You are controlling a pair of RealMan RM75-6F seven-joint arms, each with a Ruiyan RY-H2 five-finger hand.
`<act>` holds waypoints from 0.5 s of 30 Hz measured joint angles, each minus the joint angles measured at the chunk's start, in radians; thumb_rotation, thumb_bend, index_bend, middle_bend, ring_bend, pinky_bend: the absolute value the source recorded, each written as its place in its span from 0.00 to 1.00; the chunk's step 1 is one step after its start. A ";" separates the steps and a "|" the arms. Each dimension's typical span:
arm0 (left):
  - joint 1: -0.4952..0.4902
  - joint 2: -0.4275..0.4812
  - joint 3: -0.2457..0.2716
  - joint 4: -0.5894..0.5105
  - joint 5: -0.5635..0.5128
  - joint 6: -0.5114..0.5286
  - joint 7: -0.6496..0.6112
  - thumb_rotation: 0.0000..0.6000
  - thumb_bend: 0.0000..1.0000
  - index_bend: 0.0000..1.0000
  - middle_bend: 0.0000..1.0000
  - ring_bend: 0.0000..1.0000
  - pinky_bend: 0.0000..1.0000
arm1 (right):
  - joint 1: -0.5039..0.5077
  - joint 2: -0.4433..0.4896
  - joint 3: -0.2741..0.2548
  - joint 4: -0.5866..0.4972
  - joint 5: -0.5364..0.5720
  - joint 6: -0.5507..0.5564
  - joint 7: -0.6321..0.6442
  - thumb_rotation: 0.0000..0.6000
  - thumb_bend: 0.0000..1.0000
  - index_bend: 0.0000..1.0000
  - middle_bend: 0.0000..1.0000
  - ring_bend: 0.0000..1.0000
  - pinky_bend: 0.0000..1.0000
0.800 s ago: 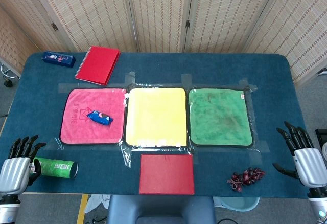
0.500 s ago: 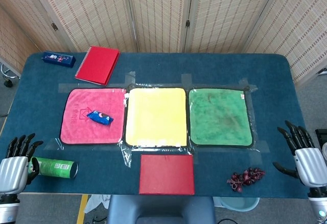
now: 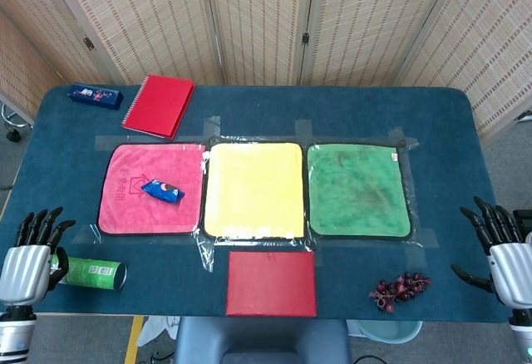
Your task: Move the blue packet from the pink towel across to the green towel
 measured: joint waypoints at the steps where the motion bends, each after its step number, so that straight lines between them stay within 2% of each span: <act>1: -0.009 -0.002 -0.003 0.008 0.001 -0.010 -0.001 1.00 0.81 0.25 0.11 0.08 0.00 | -0.001 0.000 -0.001 0.000 -0.002 0.001 0.001 1.00 0.18 0.10 0.02 0.03 0.00; 8: -0.098 -0.028 -0.039 0.103 -0.002 -0.107 -0.037 1.00 0.81 0.25 0.11 0.09 0.00 | -0.012 0.004 -0.006 -0.002 -0.009 0.019 0.002 1.00 0.18 0.10 0.02 0.03 0.00; 13: -0.172 -0.064 -0.065 0.217 -0.005 -0.177 -0.080 1.00 0.81 0.25 0.11 0.09 0.00 | -0.024 0.012 -0.008 -0.009 -0.017 0.040 -0.001 1.00 0.18 0.10 0.02 0.03 0.00; 15: -0.203 -0.082 -0.073 0.273 -0.006 -0.209 -0.100 1.00 0.78 0.24 0.11 0.09 0.00 | -0.029 0.015 -0.009 -0.012 -0.020 0.047 -0.003 1.00 0.18 0.10 0.02 0.03 0.00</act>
